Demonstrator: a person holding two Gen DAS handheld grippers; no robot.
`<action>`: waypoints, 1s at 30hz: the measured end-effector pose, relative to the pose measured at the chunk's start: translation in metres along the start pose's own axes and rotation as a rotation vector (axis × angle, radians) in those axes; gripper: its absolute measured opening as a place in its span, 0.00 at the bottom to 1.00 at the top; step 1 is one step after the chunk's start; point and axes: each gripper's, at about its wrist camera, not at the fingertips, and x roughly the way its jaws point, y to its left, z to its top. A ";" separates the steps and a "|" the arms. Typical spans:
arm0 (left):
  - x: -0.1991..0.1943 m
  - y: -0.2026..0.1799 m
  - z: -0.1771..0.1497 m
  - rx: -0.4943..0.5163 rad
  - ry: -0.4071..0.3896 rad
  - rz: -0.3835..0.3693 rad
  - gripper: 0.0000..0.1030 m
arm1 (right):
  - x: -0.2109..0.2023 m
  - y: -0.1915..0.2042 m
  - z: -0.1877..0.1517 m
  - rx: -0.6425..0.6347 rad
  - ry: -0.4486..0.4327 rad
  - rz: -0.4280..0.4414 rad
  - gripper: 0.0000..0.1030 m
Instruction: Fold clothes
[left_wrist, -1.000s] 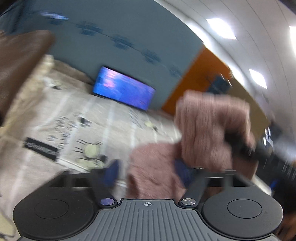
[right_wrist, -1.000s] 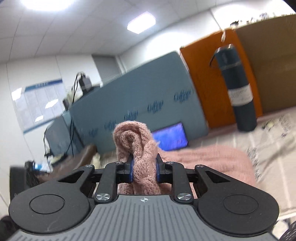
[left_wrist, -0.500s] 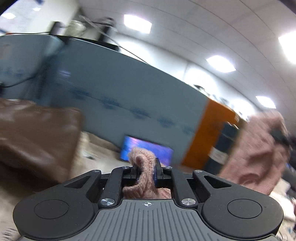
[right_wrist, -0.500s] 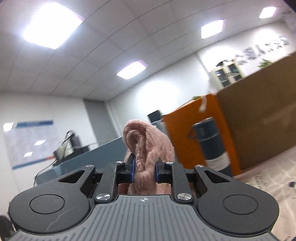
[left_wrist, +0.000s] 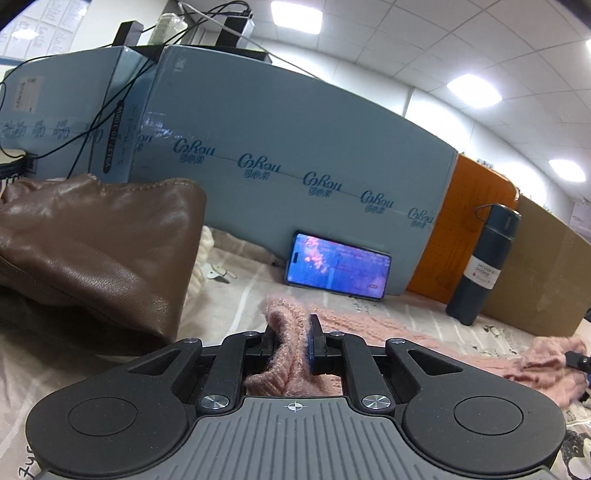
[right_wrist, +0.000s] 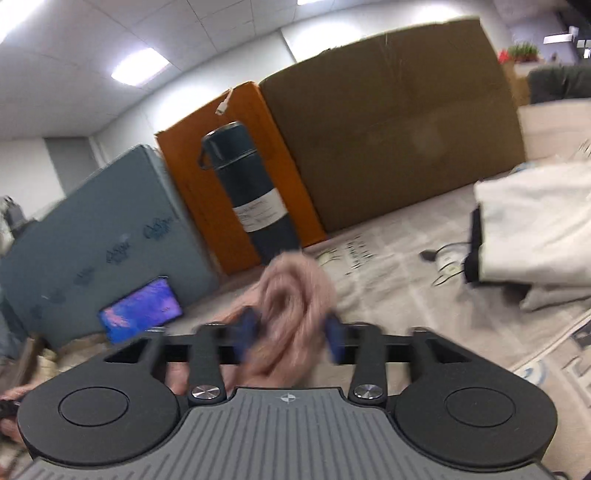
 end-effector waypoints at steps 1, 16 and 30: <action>0.001 0.000 0.000 0.000 0.002 0.002 0.12 | -0.002 0.005 -0.002 -0.027 -0.026 -0.019 0.60; 0.007 0.001 -0.001 -0.025 0.025 -0.005 0.12 | 0.031 0.060 -0.032 -0.378 0.220 0.049 0.80; 0.011 0.007 -0.003 -0.045 0.021 -0.005 0.12 | -0.014 0.039 -0.004 -0.242 -0.020 -0.185 0.18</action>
